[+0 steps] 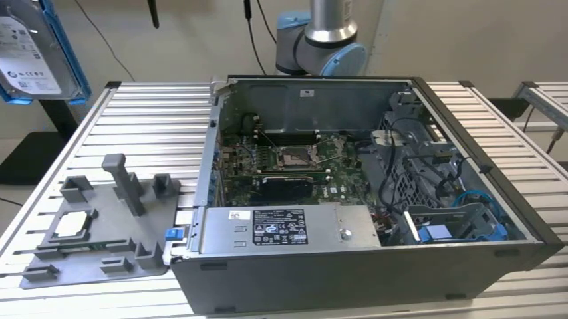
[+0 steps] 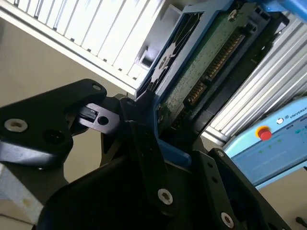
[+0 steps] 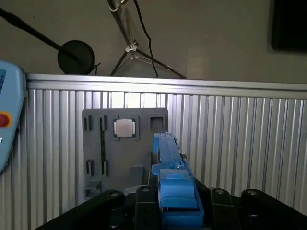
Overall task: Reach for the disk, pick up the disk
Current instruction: 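Pick up the disk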
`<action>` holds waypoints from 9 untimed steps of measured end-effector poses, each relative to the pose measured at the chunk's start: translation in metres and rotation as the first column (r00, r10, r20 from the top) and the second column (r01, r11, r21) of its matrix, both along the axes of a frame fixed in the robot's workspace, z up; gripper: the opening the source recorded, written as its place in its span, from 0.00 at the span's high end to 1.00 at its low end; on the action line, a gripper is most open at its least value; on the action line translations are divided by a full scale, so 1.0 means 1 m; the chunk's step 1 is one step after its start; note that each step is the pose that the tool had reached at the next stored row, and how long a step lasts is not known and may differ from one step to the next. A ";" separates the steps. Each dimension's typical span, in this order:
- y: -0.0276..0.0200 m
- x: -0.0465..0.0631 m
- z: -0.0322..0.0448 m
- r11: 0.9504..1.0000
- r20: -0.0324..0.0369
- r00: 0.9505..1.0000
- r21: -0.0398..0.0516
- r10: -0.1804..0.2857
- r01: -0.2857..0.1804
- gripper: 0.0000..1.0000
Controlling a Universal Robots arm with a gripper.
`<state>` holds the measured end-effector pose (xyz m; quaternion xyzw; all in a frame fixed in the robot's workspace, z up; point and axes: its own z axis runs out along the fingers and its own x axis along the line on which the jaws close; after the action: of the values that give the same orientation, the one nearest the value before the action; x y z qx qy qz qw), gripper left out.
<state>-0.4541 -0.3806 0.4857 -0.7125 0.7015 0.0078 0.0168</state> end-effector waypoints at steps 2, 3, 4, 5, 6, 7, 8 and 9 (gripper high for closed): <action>0.0000 0.000 0.0065 1.000 0.000 1.000 0.000 -0.003 0.003 1.00; 0.0000 0.000 0.0084 1.000 0.000 1.000 0.000 -0.004 0.004 1.00; 0.0000 0.000 0.0096 1.000 0.000 1.000 0.000 -0.004 0.004 1.00; 0.0000 0.000 0.0099 1.000 0.000 1.000 0.000 -0.004 0.004 1.00; 0.0000 0.000 0.0099 1.000 0.000 1.000 0.000 -0.004 0.004 1.00; 0.0000 0.000 0.0099 1.000 0.000 1.000 0.000 -0.004 0.004 1.00; 0.0000 0.000 0.0098 1.000 0.000 1.000 0.000 -0.004 0.004 1.00; 0.0000 0.000 0.0099 1.000 0.000 1.000 0.000 -0.004 0.004 1.00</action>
<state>-0.4541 -0.3806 0.4956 -0.7110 0.7029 0.0078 0.0171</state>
